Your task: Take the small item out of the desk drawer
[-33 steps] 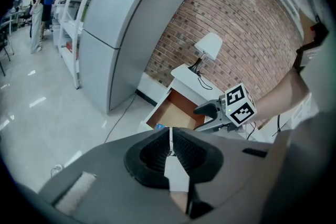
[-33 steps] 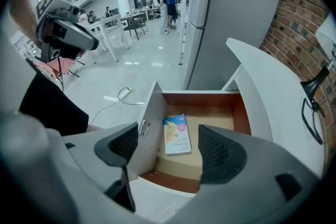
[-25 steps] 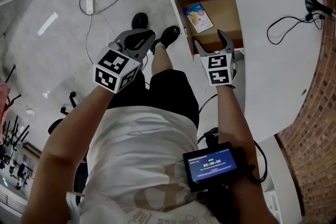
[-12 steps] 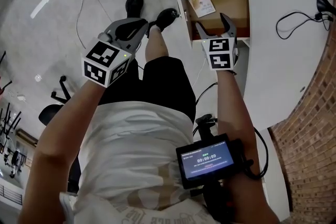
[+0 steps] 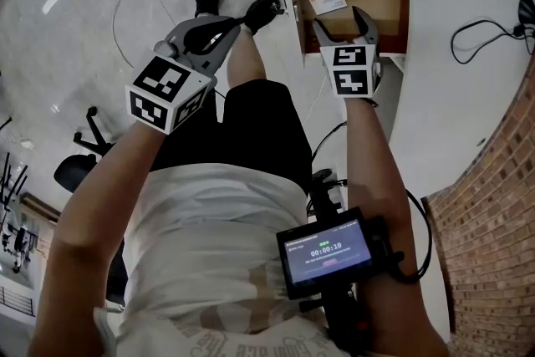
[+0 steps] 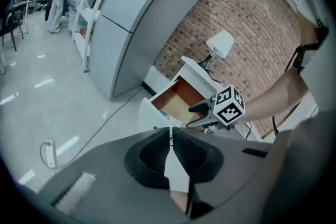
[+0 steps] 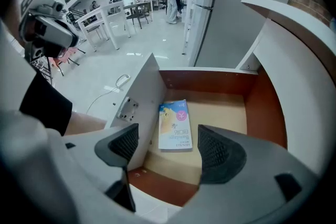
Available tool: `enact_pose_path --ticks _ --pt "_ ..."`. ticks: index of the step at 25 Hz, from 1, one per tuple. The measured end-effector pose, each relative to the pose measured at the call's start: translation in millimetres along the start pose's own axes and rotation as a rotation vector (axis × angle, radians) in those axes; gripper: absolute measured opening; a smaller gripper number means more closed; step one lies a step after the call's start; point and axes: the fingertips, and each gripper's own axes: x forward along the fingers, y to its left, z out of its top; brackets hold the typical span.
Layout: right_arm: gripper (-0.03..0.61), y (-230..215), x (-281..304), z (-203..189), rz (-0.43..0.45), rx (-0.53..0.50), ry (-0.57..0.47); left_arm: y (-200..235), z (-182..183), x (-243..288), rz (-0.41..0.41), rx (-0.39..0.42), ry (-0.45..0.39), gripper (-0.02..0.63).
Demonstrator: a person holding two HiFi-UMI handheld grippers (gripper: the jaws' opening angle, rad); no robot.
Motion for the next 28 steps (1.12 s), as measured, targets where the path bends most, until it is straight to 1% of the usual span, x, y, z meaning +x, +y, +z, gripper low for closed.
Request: enact_pose_path --ticks 4,9,16,22,28 --pt "0.311 -2 12 -3 0.008 -0.002 0.013 4 -1 7 0.001 -0.004 -0.009 0.018" --pt "0.311 -7 27 -7 0.011 0.002 0.023 6 -2 21 -0.019 0.037 -0.013 0.018" --pt "0.311 -14 46 -10 0.008 0.016 0.040 11 2 41 -0.030 0.052 -0.009 0.018" --pt "0.311 -13 61 -8 0.012 -0.013 0.079 10 13 44 -0.029 0.055 -0.018 0.018" --pt "0.311 -14 75 -15 -0.031 -0.063 0.128 11 11 40 -0.016 0.054 -0.021 0.018"
